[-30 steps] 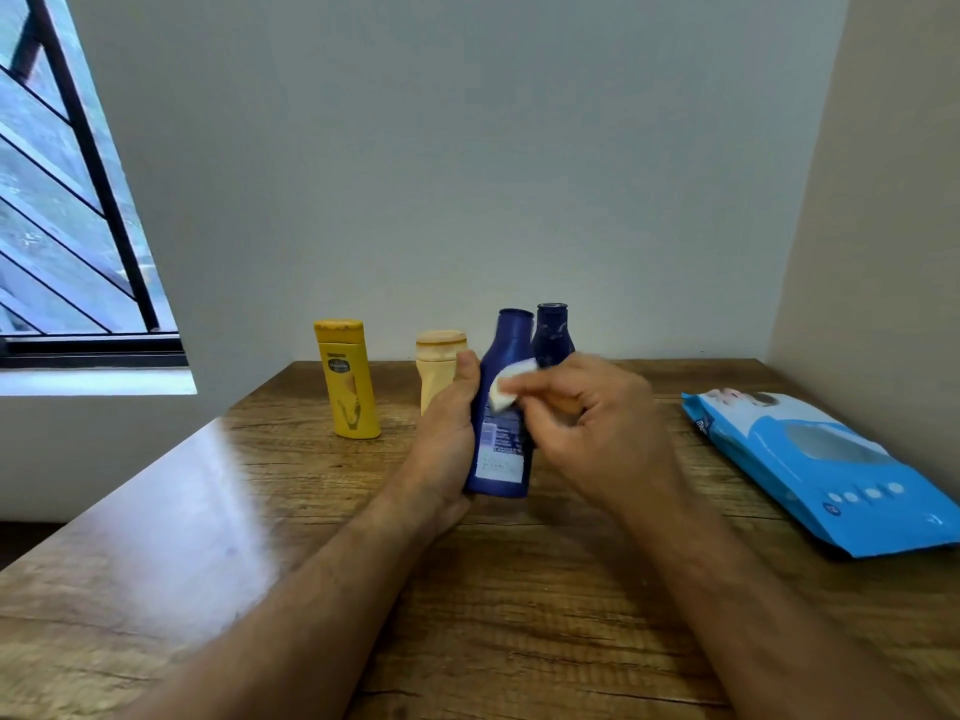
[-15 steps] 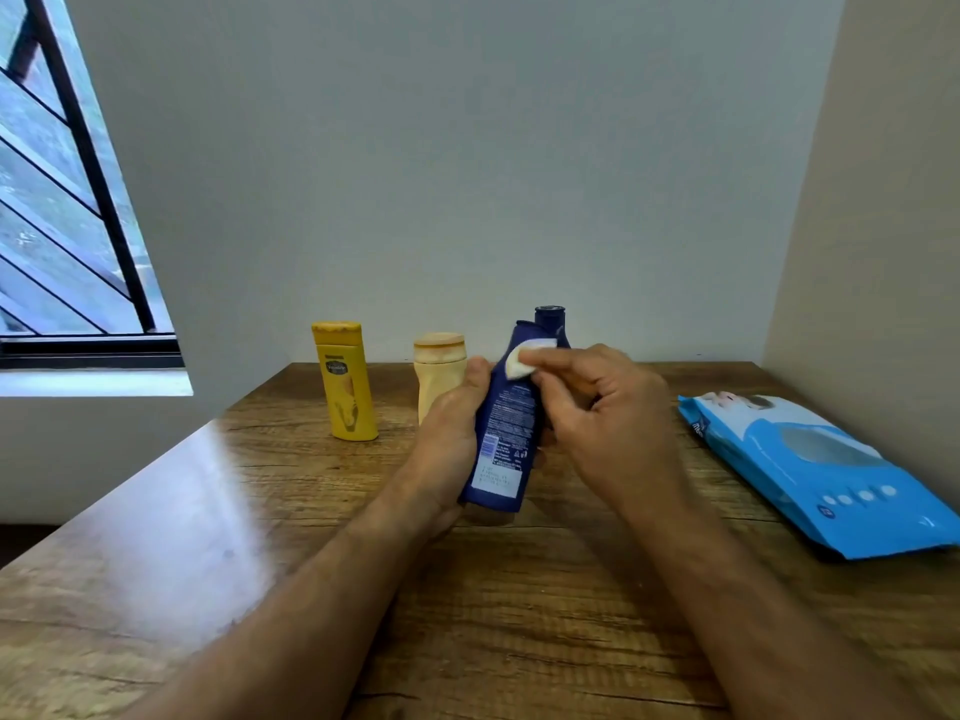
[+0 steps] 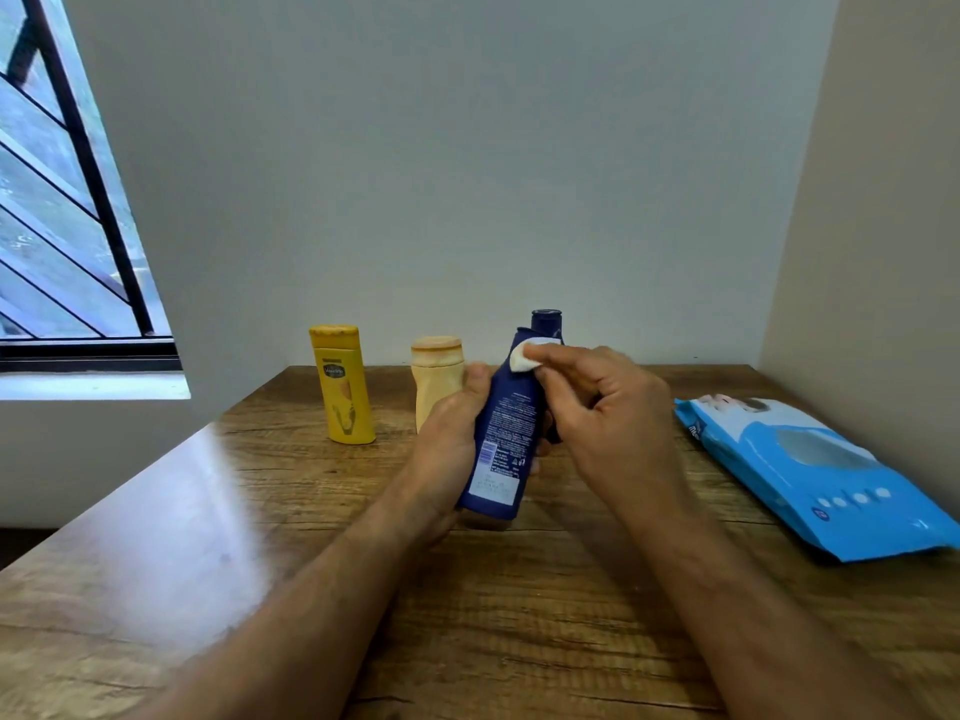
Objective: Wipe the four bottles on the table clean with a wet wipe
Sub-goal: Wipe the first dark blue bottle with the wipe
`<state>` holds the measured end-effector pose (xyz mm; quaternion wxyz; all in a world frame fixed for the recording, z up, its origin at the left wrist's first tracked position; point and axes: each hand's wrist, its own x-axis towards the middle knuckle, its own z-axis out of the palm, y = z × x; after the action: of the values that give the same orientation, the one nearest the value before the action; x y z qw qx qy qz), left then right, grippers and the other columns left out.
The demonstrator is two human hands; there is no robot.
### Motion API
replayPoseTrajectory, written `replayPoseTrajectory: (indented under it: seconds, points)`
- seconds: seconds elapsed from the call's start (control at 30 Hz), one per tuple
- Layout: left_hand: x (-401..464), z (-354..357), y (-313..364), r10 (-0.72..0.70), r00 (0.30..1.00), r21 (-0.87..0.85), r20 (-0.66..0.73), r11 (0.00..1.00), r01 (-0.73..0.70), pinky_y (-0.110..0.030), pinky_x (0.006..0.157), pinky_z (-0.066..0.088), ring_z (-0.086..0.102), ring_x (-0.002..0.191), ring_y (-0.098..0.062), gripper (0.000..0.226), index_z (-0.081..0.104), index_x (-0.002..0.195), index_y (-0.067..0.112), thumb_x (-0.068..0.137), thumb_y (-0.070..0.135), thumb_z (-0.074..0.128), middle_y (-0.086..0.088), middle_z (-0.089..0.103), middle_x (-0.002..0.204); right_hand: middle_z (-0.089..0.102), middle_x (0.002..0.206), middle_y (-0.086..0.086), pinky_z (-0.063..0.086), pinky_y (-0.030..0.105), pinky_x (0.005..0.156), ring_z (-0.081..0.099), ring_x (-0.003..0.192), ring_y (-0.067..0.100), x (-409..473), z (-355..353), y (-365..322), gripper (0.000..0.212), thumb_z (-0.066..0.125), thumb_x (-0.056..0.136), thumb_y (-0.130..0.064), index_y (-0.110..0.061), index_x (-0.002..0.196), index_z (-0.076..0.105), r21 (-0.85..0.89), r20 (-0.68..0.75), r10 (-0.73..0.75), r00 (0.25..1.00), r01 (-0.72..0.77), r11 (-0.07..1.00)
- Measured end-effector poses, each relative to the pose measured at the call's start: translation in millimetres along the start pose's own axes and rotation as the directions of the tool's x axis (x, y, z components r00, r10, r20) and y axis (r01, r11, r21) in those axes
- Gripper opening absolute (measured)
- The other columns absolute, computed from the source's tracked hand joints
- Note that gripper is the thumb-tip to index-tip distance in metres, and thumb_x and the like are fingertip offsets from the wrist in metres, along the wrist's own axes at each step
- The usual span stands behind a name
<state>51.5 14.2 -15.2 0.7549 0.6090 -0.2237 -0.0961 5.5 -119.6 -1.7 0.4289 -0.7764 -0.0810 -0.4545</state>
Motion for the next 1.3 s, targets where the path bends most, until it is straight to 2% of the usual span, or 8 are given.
replayPoseTrajectory:
  seconds: [0.1, 0.23, 0.57, 0.77, 0.9, 1.0, 1.17, 1.3]
  points:
    - [1.7, -5.2, 1.2, 0.009, 1.000, -0.106, -0.017, 0.994, -0.011, -0.037, 0.068, 0.059, 0.071, 0.078, -0.025, 0.046, 0.068, 0.114, 0.012, 0.098, 0.049, 0.046, -0.014, 0.074, 0.094, 0.071, 0.097, -0.010, 0.056, 0.016, 0.069, 0.067, 0.084, -0.001, -3.0, -1.3, -2.2, 0.021, 0.070, 0.088, -0.012, -0.025, 0.102, 0.076, 0.100, 0.210, 0.059, 0.976, -0.081, 0.992]
    - [4.9, -13.3, 2.5, -0.027, 0.995, -0.235, -0.098, 0.972, 0.003, -0.037, 0.068, 0.060, 0.071, 0.076, -0.024, 0.056, 0.067, 0.112, 0.009, 0.083, 0.054, 0.056, -0.012, 0.073, 0.087, 0.071, 0.101, -0.015, 0.054, 0.013, 0.075, 0.064, 0.092, -0.004, -8.8, -0.1, -2.4, 0.018, 0.072, 0.085, -0.016, -0.030, 0.095, 0.077, -0.014, 0.530, 0.084, 0.844, -0.090, 0.996]
    - [5.0, -5.4, -2.0, 0.039, 0.998, -0.131, -0.043, 0.990, -0.044, -0.033, 0.058, 0.058, 0.069, 0.065, -0.021, 0.046, 0.061, 0.112, 0.010, 0.083, 0.045, 0.057, -0.010, 0.073, 0.083, 0.070, 0.104, -0.012, 0.059, 0.023, 0.077, 0.067, 0.094, 0.003, -0.2, -2.0, -2.3, 0.022, 0.067, 0.091, -0.021, -0.032, 0.109, 0.072, 0.108, 0.073, 0.084, 0.994, -0.091, 0.990]
    - [10.6, -16.6, 2.6, 0.057, 0.978, -0.207, -0.199, 0.973, -0.099, -0.031, 0.059, 0.058, 0.068, 0.069, -0.018, 0.042, 0.061, 0.117, 0.006, 0.100, 0.041, 0.046, -0.011, 0.069, 0.087, 0.069, 0.088, -0.018, 0.048, 0.007, 0.068, 0.064, 0.079, -0.012, -7.0, -2.3, -13.7, 0.021, 0.072, 0.083, -0.007, -0.024, 0.096, 0.076, 0.143, 0.433, 0.037, 0.901, -0.109, 0.984]
    - [9.0, -13.9, 4.6, 0.061, 0.980, -0.190, -0.188, 0.977, -0.098, -0.028, 0.051, 0.055, 0.066, 0.059, -0.018, 0.040, 0.056, 0.120, 0.002, 0.105, 0.035, 0.040, -0.010, 0.067, 0.076, 0.074, 0.093, -0.010, 0.053, 0.018, 0.072, 0.067, 0.091, 0.003, -8.4, -2.2, -7.8, 0.019, 0.075, 0.081, -0.010, -0.026, 0.089, 0.080, 0.122, 0.583, 0.099, 0.807, -0.207, 0.971]
    - [9.4, -12.0, 4.9, 0.072, 0.984, -0.140, -0.166, 0.986, -0.096, -0.030, 0.056, 0.057, 0.066, 0.065, -0.017, 0.038, 0.056, 0.120, 0.004, 0.105, 0.036, 0.040, -0.007, 0.067, 0.080, 0.074, 0.092, -0.012, 0.053, 0.015, 0.073, 0.068, 0.089, 0.001, -7.2, -2.1, -10.7, 0.018, 0.074, 0.082, -0.013, -0.028, 0.092, 0.079, 0.138, 0.551, 0.113, 0.827, -0.224, 0.965]
    - [9.9, -6.8, -0.5, 0.101, 0.990, -0.053, -0.101, 0.993, -0.107, -0.037, 0.068, 0.058, 0.067, 0.077, -0.020, 0.030, 0.056, 0.124, 0.012, 0.104, 0.032, 0.044, -0.004, 0.071, 0.092, 0.072, 0.101, -0.014, 0.057, 0.019, 0.077, 0.066, 0.093, -0.001, -2.4, 0.2, -7.6, 0.020, 0.070, 0.087, -0.020, -0.029, 0.105, 0.075, 0.144, 0.216, 0.108, 0.970, -0.141, 0.979]
    - [13.1, -10.1, 2.8, 0.157, 0.948, -0.148, -0.278, 0.968, -0.204, -0.036, 0.071, 0.059, 0.068, 0.081, -0.019, 0.042, 0.055, 0.129, 0.011, 0.099, 0.040, 0.047, -0.007, 0.071, 0.097, 0.069, 0.099, -0.015, 0.051, 0.008, 0.076, 0.062, 0.091, -0.006, -4.6, 0.8, -5.7, 0.022, 0.072, 0.085, -0.016, -0.031, 0.101, 0.074, 0.052, 0.319, 0.051, 0.946, -0.071, 0.996]
